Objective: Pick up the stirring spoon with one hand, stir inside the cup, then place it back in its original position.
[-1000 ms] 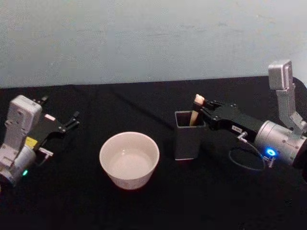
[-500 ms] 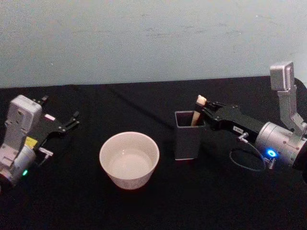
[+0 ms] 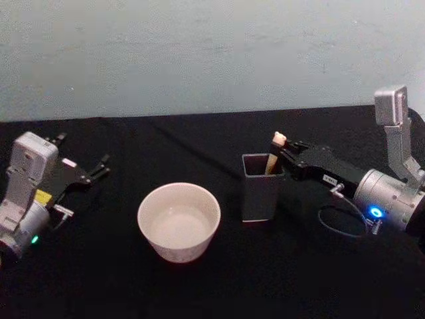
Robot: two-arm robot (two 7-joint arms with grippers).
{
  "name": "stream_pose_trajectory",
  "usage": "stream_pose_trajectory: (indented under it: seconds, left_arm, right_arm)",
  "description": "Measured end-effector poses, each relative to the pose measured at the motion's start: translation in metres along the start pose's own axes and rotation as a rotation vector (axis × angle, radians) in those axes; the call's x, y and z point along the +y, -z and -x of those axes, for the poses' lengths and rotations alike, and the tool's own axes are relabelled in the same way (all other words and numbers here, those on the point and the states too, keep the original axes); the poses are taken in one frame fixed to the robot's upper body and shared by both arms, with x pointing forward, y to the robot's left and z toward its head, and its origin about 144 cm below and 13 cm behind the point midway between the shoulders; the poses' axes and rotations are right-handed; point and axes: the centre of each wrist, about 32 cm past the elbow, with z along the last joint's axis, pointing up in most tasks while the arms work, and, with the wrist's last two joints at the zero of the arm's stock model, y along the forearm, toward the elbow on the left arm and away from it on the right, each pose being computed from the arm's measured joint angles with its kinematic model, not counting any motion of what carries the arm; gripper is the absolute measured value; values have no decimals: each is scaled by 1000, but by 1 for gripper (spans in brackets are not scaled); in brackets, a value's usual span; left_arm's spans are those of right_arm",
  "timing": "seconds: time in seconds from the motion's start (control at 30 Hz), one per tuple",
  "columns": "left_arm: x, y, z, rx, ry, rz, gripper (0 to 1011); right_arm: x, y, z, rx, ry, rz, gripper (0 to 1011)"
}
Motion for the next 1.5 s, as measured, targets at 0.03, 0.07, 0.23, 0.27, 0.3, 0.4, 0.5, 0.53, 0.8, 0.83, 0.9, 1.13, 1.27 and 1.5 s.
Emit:
stream_pose_trajectory:
  seconds: [0.03,0.07,0.23,0.27,0.3,0.4,0.5,0.53,0.8,0.83,0.9,1.13,1.27,1.5]
  left_arm:
    - [0,0,0,0,0,0,1001]
    - [0,0,0,0,0,0,1001]
    - [0,0,0,0,0,0,1001]
    - [0,0,0,0,0,0,1001]
    - [0,0,0,0,0,0,1001]
    - [0,0,0,0,0,0,1001]
    - [0,0,0,0,0,0,1001]
    - [0,0,0,0,0,0,1001]
    - [0,0,0,0,0,0,1001]
    - [0,0,0,0,0,0,1002]
    - [0,0,0,0,0,0,1001]
    - [0,0,0,0,0,0,1001]
    - [0,0,0,0,0,0,1001]
    - [0,0,0,0,0,0,1001]
  right_arm:
    - [0,0,0,0,0,0,215]
    - [0,0,0,0,0,0,215]
    - [0,0,0,-1,0,0,215]
    - [0,0,0,-1,0,0,215]
    - [0,0,0,-1,0,0,215]
    - [0,0,0,-1,-1,0,216]
    - [0,0,0,-1,-1,0,301]
    - [0,0,0,-1,-1,0,321]
    - [0,0,0,-2,-1,-1,560]
    - [0,0,0,-2,-1,-1,616]
    - [0,0,0,-2,-1,-1,673]
    - [0,0,0,-2,-1,-1,862]
    - [0,0,0,-2,-1,-1,993]
    - [0,-1,2,-24,-2,-23,1003]
